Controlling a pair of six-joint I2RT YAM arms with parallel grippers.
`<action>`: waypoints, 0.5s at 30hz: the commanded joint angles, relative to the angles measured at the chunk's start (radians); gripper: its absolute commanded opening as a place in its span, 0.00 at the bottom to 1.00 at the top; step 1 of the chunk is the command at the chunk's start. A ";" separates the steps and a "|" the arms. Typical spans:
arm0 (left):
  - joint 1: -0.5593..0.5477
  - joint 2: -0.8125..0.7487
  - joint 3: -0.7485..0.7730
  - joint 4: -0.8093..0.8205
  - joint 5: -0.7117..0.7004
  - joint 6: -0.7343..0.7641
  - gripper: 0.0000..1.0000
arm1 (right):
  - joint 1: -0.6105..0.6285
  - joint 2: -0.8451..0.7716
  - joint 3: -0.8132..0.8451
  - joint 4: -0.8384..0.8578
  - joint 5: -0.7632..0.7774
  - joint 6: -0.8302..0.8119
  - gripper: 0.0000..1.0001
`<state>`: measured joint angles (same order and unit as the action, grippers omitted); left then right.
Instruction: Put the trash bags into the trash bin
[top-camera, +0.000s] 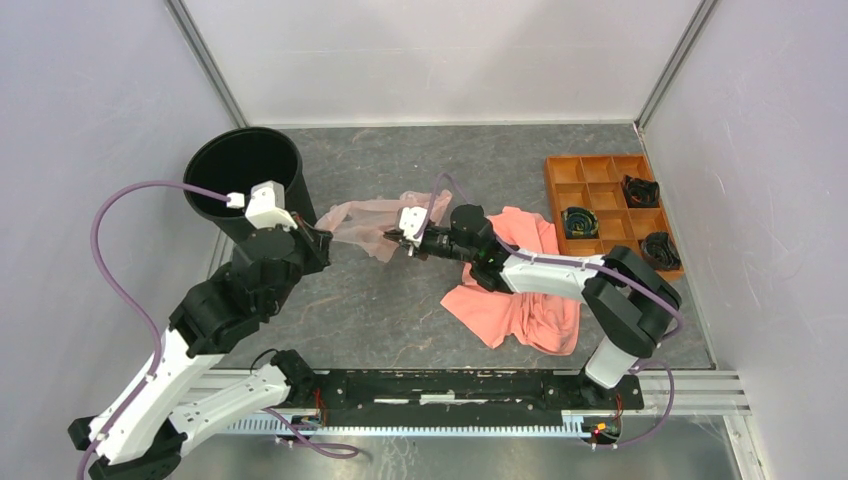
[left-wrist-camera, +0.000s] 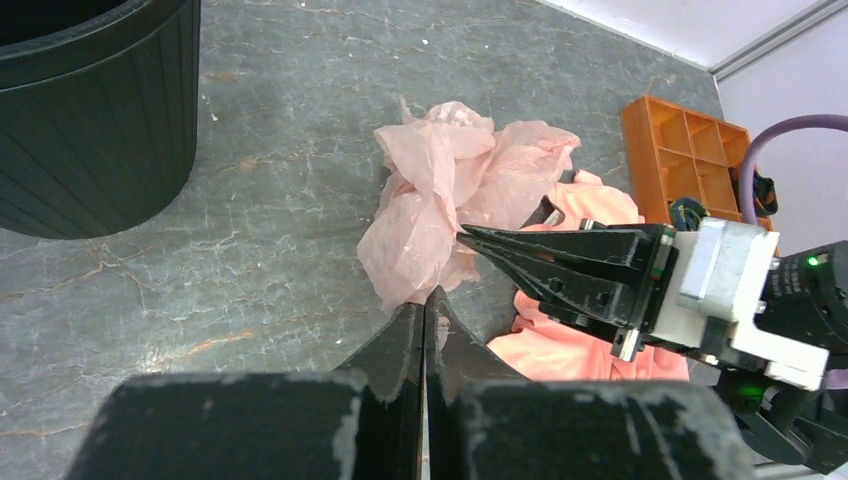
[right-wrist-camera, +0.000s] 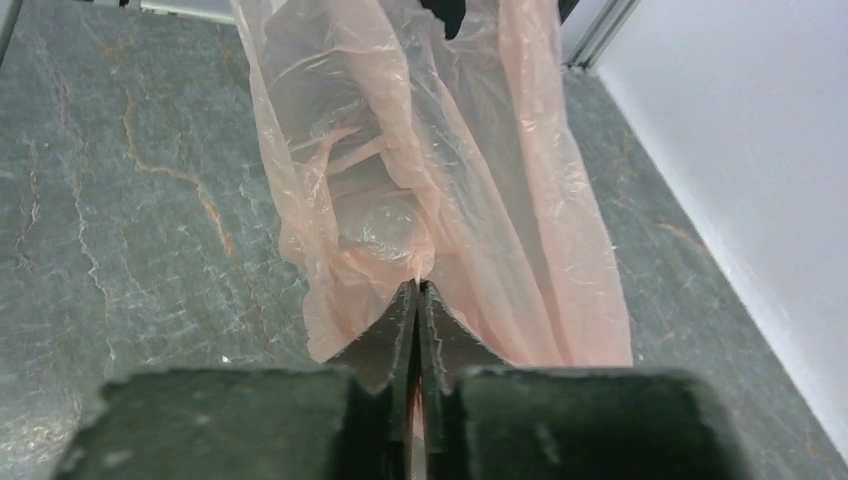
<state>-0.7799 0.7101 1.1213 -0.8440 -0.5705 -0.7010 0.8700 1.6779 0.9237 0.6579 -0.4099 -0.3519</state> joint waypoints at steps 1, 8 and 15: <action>0.005 -0.014 0.021 -0.018 -0.055 0.006 0.02 | 0.003 -0.085 -0.038 0.131 0.023 0.077 0.01; 0.005 -0.083 0.057 -0.105 -0.210 -0.063 0.02 | -0.003 -0.179 -0.116 0.351 0.029 0.397 0.00; 0.005 -0.153 0.227 -0.094 -0.171 -0.030 0.02 | -0.021 -0.079 -0.085 0.576 -0.128 0.713 0.01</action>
<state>-0.7799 0.5770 1.2156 -0.9504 -0.7059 -0.7197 0.8547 1.5417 0.8143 1.0340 -0.4374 0.1383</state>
